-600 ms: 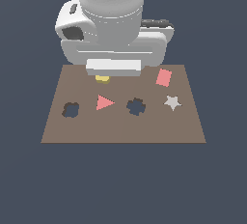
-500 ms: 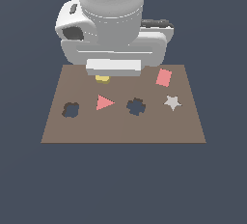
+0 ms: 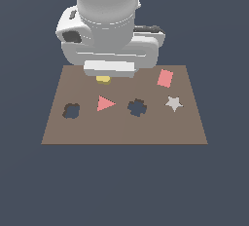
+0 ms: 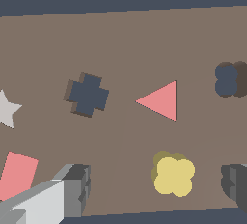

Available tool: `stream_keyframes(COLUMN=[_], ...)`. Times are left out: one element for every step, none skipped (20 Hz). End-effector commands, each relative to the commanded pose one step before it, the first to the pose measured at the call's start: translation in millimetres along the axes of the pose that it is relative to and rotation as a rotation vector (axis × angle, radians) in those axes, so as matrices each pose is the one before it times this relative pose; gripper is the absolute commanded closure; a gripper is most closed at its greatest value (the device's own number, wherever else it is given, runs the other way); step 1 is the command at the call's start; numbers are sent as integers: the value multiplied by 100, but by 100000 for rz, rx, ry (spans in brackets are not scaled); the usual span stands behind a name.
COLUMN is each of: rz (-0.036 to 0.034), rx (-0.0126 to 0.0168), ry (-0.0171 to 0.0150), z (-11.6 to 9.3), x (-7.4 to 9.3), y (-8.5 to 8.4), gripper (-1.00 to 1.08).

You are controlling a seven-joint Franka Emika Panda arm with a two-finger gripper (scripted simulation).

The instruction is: Insert a designated object into the corresponding slot on a board.

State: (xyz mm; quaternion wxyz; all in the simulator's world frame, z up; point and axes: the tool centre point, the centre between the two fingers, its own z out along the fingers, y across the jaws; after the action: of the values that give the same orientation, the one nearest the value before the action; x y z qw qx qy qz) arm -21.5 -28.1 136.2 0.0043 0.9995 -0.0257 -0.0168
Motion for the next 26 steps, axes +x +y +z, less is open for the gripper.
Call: stream_keyframes(rz=[1798,849,918,982,1049,1080,1027,966,899,829,758,692,623,552,489,417,355,289,222,164,95,0,-117,0,0,0], rx=[101,55,60,63,67,69,66,63,59,56,54,52,49,46,44,39,36,30,24,19,11,0,-36,0,0,0], ry=[312,187,203,217,232,239,227,214,199,184,168,153,138,122,108,92,78,64,49,36,21,0,-152,0,0,0], z=[1005,476,514,553,591,611,584,551,515,478,442,404,367,331,293,256,217,179,140,99,60,24,-81,31,93,155], x=[-688,-320,-345,-368,-391,-401,-380,-355,-329,-302,-275,-248,-221,-195,-170,-146,-122,-98,-76,-54,-32,-11,32,1,2,2], y=[649,301,326,348,372,383,364,343,319,294,268,245,220,194,172,145,124,100,77,58,33,-6,-19,-1,-3,-5], gripper=[-92,-92,-92,-92,-92,-92,-92,-92,-92,-92,-92,-92,-92,-92,-92,-92,-92,-92,-92,-92,-92,-92,-92,-92,-92,-92])
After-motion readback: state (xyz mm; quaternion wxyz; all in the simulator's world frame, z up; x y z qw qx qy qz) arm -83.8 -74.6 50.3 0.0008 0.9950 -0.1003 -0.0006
